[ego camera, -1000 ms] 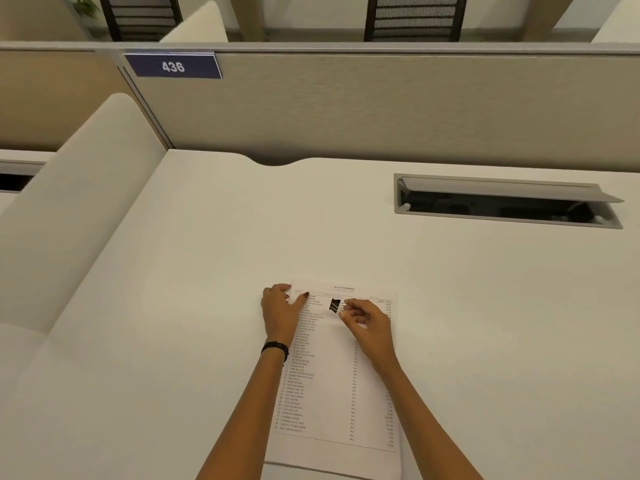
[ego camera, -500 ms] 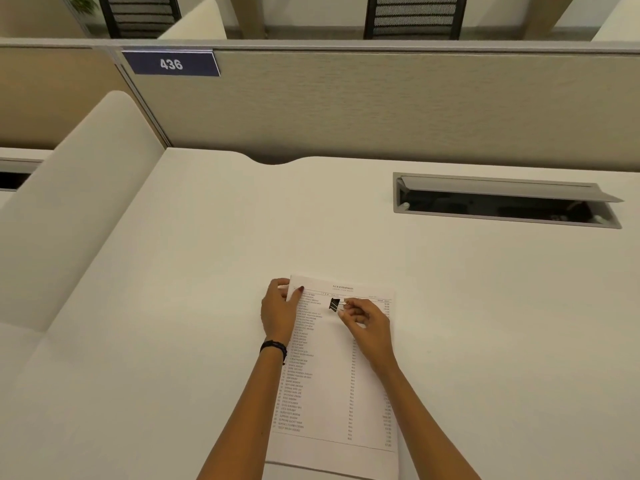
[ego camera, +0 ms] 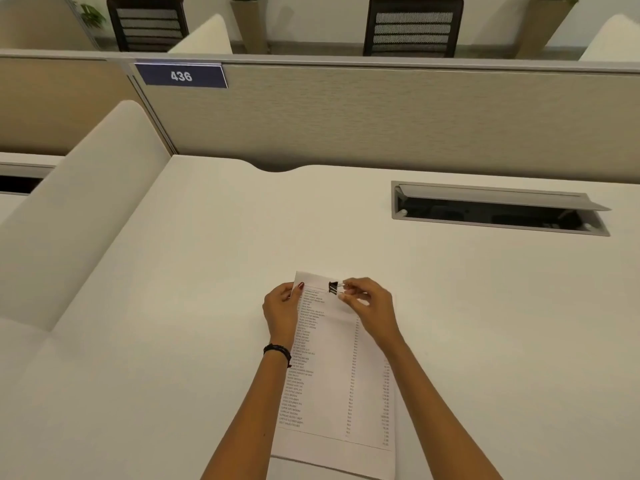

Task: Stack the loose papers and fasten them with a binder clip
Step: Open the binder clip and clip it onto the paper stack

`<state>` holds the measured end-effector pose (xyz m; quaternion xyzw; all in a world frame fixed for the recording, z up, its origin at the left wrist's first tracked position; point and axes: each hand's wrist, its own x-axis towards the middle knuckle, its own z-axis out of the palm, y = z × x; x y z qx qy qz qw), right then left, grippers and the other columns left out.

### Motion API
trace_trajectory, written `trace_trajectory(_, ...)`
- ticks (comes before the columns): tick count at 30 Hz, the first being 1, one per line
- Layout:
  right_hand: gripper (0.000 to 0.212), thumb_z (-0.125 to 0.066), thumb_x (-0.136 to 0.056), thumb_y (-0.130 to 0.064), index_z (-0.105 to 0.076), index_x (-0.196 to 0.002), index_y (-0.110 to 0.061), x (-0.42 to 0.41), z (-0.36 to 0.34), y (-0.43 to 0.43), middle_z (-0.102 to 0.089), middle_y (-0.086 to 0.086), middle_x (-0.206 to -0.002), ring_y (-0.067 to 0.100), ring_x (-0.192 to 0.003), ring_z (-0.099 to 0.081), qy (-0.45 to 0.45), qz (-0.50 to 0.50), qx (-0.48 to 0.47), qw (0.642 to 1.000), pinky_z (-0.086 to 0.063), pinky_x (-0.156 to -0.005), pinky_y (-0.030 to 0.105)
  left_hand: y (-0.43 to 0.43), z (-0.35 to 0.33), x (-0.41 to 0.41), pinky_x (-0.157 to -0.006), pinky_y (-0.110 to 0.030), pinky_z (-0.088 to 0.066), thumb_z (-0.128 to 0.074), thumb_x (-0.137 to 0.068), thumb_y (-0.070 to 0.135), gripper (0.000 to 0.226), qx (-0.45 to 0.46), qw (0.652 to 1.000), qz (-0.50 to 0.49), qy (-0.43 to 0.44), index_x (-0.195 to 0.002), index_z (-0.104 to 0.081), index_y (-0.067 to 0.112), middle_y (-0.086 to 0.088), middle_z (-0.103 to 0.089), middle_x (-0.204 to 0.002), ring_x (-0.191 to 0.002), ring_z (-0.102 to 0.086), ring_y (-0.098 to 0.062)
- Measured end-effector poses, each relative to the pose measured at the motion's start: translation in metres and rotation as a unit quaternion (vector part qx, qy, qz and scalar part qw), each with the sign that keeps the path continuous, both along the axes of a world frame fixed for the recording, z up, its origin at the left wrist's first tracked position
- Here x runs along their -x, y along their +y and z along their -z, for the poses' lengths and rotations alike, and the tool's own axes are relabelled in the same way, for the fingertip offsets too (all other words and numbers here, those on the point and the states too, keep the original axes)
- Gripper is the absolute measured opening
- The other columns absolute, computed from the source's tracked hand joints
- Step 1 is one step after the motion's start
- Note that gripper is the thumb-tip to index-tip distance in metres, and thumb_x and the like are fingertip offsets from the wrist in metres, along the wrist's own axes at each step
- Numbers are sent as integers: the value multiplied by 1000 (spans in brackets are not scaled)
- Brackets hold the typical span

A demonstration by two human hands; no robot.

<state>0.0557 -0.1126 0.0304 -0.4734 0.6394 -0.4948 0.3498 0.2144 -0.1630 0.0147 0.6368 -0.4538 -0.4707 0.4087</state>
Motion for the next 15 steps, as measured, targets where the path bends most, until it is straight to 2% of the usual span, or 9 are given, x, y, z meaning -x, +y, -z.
trace_trajectory(5,24,-71,-78,-11,-67,-101,-5,7,-38,-21,-65,7,-94,14,-82,-63,110,-82,27,990,-51,-79,16,5,-11,5,-61,-30,-54,-63,-86,23,15,16,999,14,32,-78,-68,10,-8,-72,-76,-66,-66,-19)
trace_trajectory(11,23,-65,-83,-16,-65,-103,-4,8,-65,-35,-64,11,-97,19,-83,-59,265,-117,9,957,-51,-79,32,10,-20,11,-64,-28,-57,-63,-85,25,14,49,997,36,57,-83,-70,13,-5,-72,-80,-73,-69,-19)
trace_trajectory(15,25,-60,-87,-17,-65,-107,-4,9,-78,-37,-64,11,-102,22,-90,-58,336,-138,-27,931,-45,-78,30,11,-24,15,-66,-27,-56,-63,-86,27,11,71,995,52,54,-82,-70,20,0,-72,-80,-74,-68,-17)
